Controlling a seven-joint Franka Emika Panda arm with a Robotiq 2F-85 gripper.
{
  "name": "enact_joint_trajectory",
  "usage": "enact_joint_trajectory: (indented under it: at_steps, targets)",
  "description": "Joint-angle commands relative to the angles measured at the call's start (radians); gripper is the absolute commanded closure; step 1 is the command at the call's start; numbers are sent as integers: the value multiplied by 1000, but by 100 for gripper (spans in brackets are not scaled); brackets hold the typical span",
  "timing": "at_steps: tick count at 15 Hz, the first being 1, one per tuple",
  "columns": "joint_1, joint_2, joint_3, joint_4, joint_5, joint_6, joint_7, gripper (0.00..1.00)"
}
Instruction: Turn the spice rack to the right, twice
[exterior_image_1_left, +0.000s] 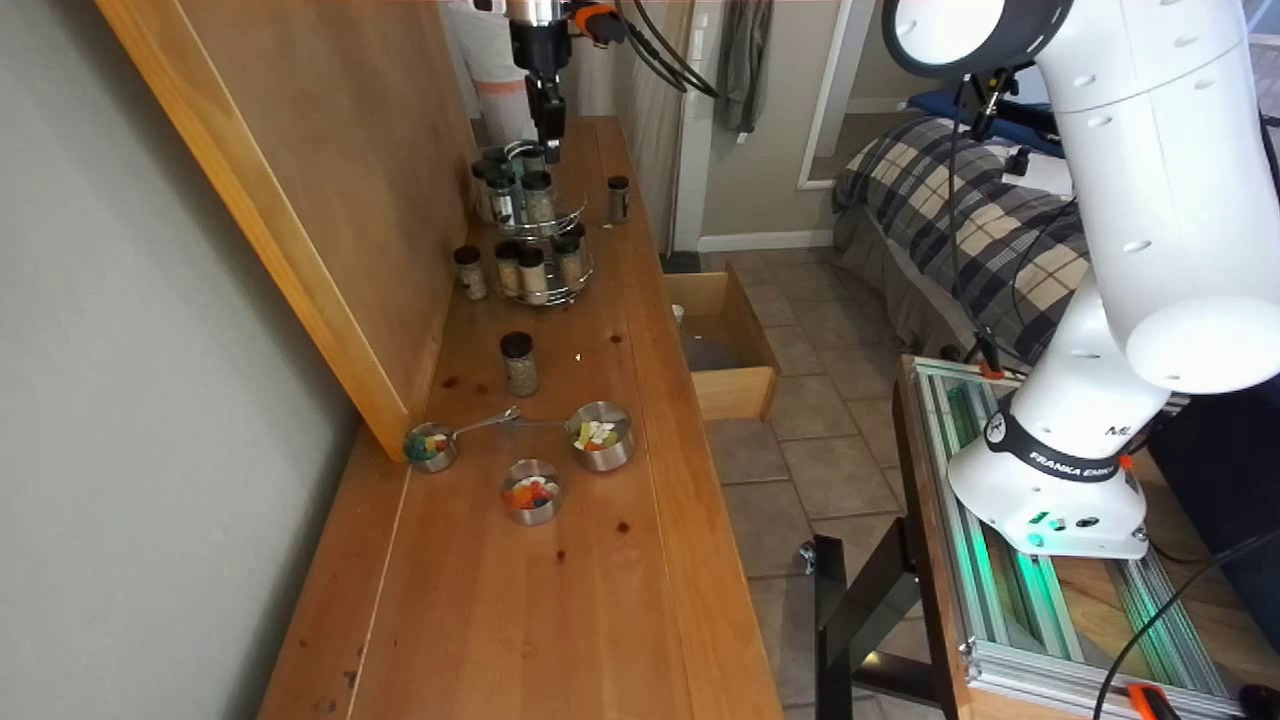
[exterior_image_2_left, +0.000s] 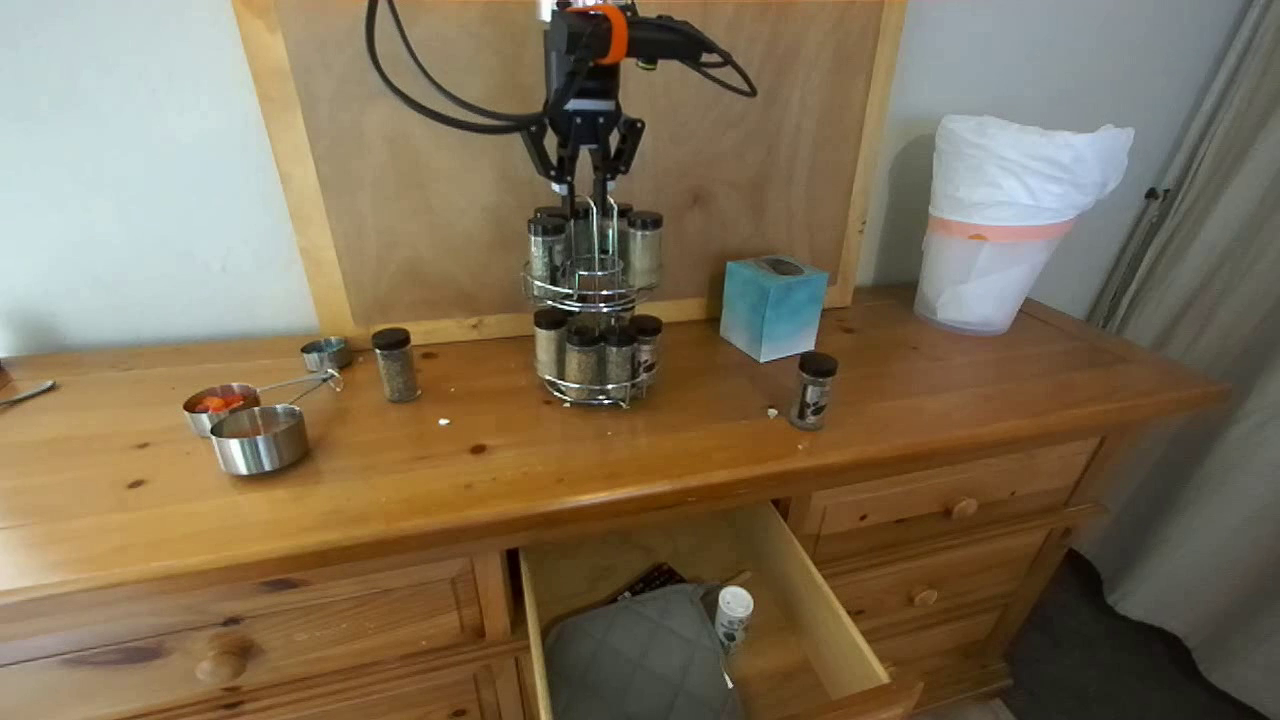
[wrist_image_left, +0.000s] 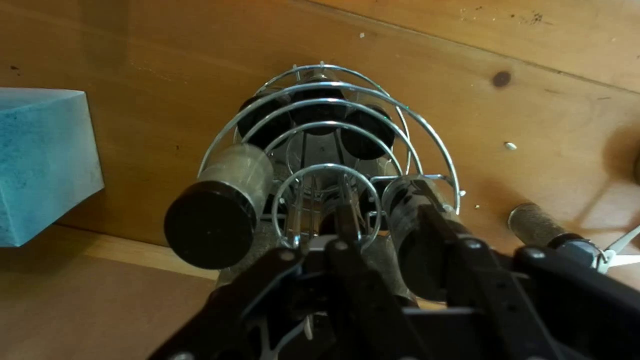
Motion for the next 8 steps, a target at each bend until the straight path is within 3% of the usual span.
enact_joint_trajectory:
  at_steps: [1,2,5,8]
  targets:
    - [8,2,-12,10,-2,-25,72,82]
    - [8,3,-14,11,-1,-27,94,90]
    - [8,3,-17,13,1,-29,157,98]
    - [7,4,-17,15,6,-32,222,95]
